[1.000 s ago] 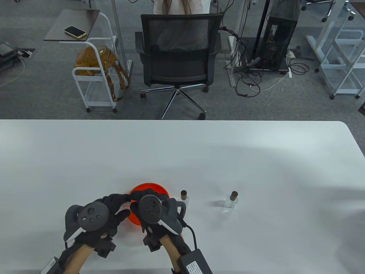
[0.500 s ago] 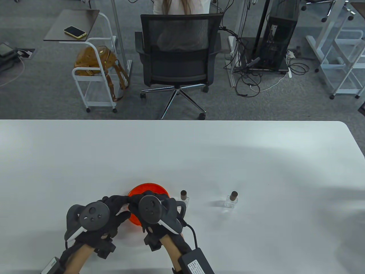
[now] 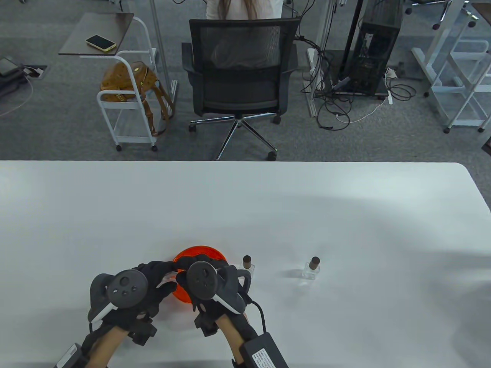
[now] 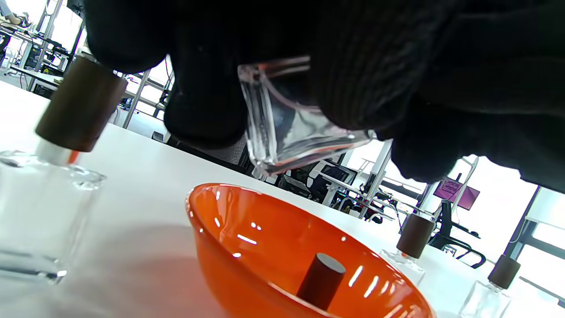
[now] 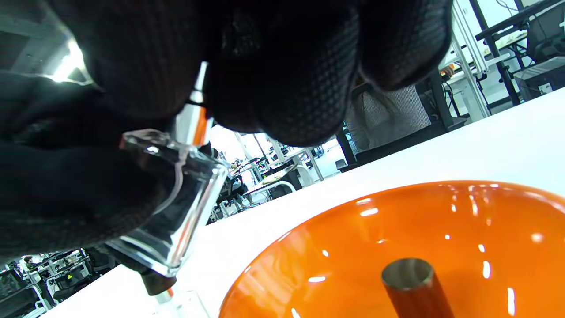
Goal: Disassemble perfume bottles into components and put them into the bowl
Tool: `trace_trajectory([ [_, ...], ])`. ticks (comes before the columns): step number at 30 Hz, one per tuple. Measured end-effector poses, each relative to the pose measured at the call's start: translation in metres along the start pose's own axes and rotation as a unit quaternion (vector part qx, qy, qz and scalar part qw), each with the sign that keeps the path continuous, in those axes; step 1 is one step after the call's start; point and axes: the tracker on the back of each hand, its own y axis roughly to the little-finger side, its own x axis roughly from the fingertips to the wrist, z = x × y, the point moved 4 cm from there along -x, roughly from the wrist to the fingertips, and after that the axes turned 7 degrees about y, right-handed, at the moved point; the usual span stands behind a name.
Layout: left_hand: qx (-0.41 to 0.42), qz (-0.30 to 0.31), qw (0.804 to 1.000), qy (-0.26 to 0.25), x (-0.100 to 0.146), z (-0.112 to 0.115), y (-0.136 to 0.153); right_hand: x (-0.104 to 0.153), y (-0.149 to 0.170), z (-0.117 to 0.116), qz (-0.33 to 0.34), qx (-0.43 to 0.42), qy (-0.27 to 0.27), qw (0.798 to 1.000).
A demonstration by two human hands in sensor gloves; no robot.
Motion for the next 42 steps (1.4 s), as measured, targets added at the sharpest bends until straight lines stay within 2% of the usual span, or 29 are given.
trace_trajectory([
  [3, -0.007, 0.008, 1.000, 0.007, 0.000, 0.002, -0.003, -0.001, -0.001, 0.000, 0.007, 0.015, 0.004, 1.000],
  [7, -0.008, -0.005, 1.000, 0.000, 0.000, 0.001, 0.000, -0.001, -0.002, -0.006, 0.006, 0.010, -0.021, 1.000],
  [12, -0.006, 0.001, 1.000, 0.012, -0.001, 0.004, 0.001, 0.000, -0.004, -0.009, 0.014, 0.041, -0.005, 0.999],
  [15, -0.016, -0.001, 1.000, 0.003, -0.002, 0.003, 0.001, 0.001, -0.004, -0.012, 0.011, 0.028, -0.022, 0.999],
  [22, -0.029, -0.005, 0.999, 0.019, 0.001, 0.006, 0.004, 0.004, -0.001, -0.021, 0.004, 0.028, -0.031, 0.999],
  [26, -0.024, -0.005, 1.000, 0.012, 0.000, 0.003, 0.004, 0.005, -0.002, -0.020, 0.001, 0.021, -0.028, 0.999],
  [29, -0.017, -0.002, 1.000, 0.016, 0.000, 0.003, 0.004, 0.004, -0.001, -0.014, 0.000, 0.020, -0.006, 1.000],
  [35, -0.014, -0.003, 1.000, 0.009, -0.001, 0.003, 0.002, 0.003, 0.003, -0.016, -0.014, -0.004, -0.031, 0.999],
  [38, -0.007, -0.001, 1.000, 0.019, -0.001, 0.004, 0.002, 0.003, 0.003, -0.012, -0.008, 0.010, -0.012, 1.000],
  [42, -0.011, -0.008, 1.000, 0.008, 0.000, 0.003, 0.003, 0.003, 0.006, -0.016, -0.016, -0.014, -0.039, 0.999],
])
